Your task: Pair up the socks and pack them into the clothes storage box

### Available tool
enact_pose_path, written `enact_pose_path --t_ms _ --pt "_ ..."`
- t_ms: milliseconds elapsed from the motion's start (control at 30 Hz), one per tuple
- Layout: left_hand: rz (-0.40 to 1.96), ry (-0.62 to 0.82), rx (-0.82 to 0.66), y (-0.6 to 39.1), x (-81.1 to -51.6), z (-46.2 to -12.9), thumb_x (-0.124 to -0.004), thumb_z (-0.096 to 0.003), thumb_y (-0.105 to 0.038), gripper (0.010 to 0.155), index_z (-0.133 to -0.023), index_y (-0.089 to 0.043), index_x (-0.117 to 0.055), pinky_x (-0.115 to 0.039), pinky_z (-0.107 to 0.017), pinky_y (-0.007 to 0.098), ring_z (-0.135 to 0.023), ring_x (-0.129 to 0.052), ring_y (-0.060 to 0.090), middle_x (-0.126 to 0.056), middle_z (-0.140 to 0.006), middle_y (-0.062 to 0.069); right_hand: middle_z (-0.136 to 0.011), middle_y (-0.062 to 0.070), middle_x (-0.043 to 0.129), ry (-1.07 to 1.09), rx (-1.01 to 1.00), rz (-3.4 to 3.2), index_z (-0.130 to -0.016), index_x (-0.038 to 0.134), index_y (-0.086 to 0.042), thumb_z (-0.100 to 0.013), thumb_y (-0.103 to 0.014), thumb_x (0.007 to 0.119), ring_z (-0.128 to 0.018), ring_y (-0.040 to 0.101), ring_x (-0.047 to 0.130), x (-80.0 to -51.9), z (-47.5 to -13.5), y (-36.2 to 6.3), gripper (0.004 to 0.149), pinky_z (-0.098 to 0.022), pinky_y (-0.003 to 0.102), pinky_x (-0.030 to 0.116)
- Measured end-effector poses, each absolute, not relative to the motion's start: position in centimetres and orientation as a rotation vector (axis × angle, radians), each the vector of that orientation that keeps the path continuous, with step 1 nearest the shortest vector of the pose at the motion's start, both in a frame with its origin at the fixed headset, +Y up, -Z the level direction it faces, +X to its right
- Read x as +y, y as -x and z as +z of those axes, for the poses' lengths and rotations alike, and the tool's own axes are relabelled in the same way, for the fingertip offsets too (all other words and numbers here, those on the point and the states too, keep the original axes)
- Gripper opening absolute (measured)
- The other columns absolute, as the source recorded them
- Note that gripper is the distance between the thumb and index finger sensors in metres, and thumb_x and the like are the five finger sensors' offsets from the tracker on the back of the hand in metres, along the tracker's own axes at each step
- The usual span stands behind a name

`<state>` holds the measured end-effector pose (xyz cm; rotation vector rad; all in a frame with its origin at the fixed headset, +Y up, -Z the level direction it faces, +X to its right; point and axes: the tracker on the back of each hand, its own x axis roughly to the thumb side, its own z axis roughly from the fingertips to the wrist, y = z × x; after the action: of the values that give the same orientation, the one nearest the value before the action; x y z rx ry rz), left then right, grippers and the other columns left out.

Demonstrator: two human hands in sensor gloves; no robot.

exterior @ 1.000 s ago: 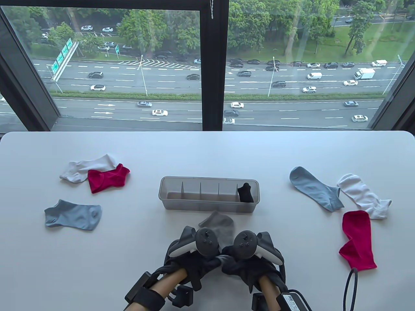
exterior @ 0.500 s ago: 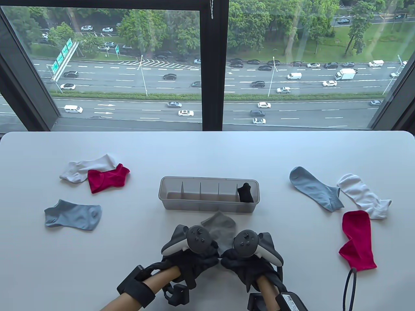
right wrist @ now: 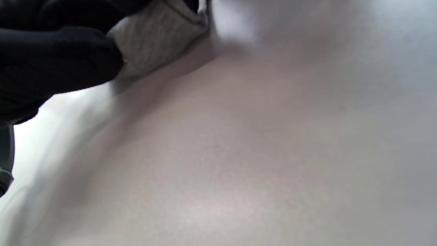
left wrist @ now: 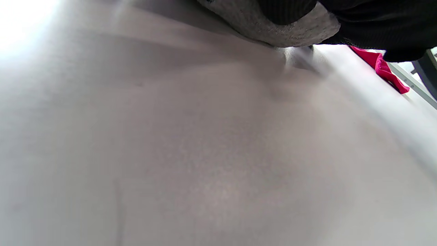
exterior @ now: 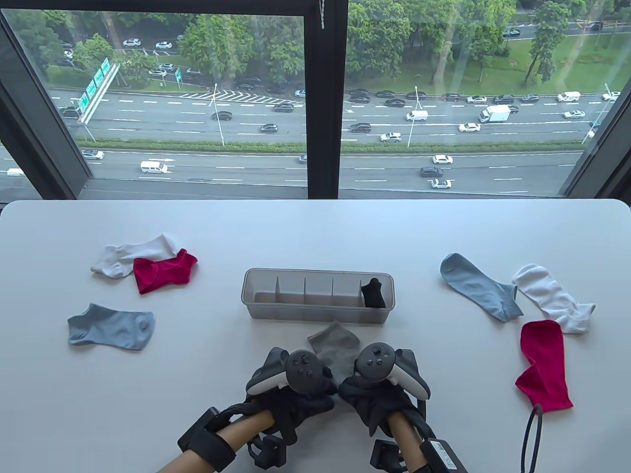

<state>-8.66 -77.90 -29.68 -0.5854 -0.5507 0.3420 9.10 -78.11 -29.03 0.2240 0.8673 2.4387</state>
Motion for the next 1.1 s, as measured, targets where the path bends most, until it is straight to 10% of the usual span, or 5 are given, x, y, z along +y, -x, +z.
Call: enact_pose_path --t_ms 133,1100 --pt "0.344 0.595 -0.510 8.45 -77.80 -29.64 -0.055 -0.0597 -0.031 0.043 -0.099 -0.015 -0.062 -0.026 -0.076 0.062 -0.109 -0.027 0.030 -0.036 -0.116 0.001 -0.115 0.025 0.006 -0.290 0.856 2.364 -0.110 0.042 -0.023 -0.061 -0.046 0.059 -0.098 0.050 -0.005 -78.32 -28.82 -9.85 0.057 -0.064 0.068 0.004" --pt "0.238 0.439 -0.465 7.75 -77.38 -29.08 -0.064 -0.0572 -0.034 0.048 -0.102 -0.023 -0.051 -0.038 -0.075 0.066 -0.108 -0.041 0.034 -0.043 -0.116 0.004 -0.115 0.021 0.011 -0.279 0.847 2.416 -0.099 0.062 -0.018 -0.060 -0.038 0.051 -0.099 0.048 -0.002 -78.28 -29.13 -9.64 0.045 -0.064 0.069 0.006"
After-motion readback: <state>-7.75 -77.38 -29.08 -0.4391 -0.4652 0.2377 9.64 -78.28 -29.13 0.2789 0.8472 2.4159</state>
